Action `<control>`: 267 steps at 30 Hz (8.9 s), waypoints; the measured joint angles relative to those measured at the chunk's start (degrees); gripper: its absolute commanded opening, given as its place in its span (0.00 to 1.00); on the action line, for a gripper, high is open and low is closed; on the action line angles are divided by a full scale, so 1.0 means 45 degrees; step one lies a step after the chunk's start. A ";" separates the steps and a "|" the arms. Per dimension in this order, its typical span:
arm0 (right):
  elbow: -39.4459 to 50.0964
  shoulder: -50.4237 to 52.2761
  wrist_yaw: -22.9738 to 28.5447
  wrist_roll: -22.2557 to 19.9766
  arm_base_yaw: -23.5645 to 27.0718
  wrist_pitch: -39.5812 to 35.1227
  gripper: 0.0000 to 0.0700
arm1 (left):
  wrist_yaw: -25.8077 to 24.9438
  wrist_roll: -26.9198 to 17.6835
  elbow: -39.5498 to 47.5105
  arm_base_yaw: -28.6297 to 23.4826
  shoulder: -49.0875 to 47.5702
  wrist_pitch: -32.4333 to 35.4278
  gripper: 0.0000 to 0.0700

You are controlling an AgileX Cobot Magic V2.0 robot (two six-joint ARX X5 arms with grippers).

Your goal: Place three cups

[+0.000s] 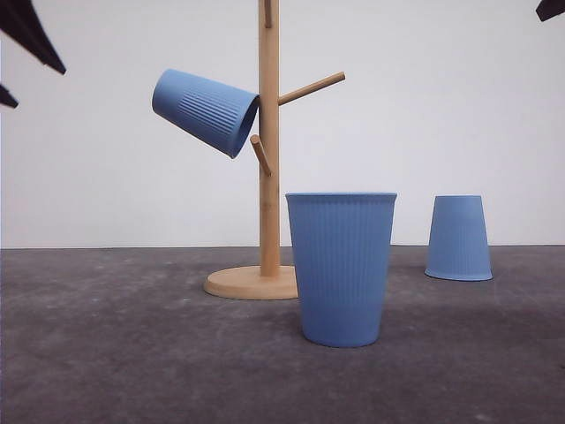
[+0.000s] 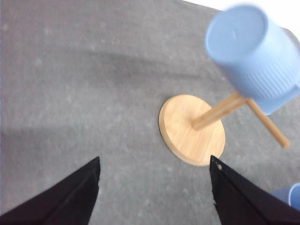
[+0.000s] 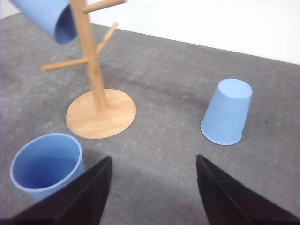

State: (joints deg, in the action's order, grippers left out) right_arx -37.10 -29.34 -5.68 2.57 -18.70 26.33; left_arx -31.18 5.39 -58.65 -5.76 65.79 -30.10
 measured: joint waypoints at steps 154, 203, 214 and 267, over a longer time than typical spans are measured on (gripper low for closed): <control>-0.7461 -1.3266 -0.7719 0.5780 0.1533 -0.7664 0.56 | 0.1288 0.1650 0.3526 0.0311 -0.3300 0.0557 0.62; -0.7461 -1.2955 -0.5749 0.4886 0.1598 -0.6237 0.68 | 0.1288 0.1631 0.3526 0.0311 -0.3300 0.0559 0.62; -0.6741 -0.9370 -0.4976 0.2682 0.1924 -0.2068 0.68 | 0.1288 0.1631 0.3526 0.0311 -0.3300 0.0504 0.62; -0.5621 -1.2288 -0.4964 0.1349 -0.2184 0.4214 0.00 | -0.2458 0.1021 0.3349 0.1284 -0.3300 -0.2453 0.75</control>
State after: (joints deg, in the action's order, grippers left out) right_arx -62.40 -84.64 -28.02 8.64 -28.53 45.29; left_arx -42.24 9.99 -43.58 0.02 50.94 -41.14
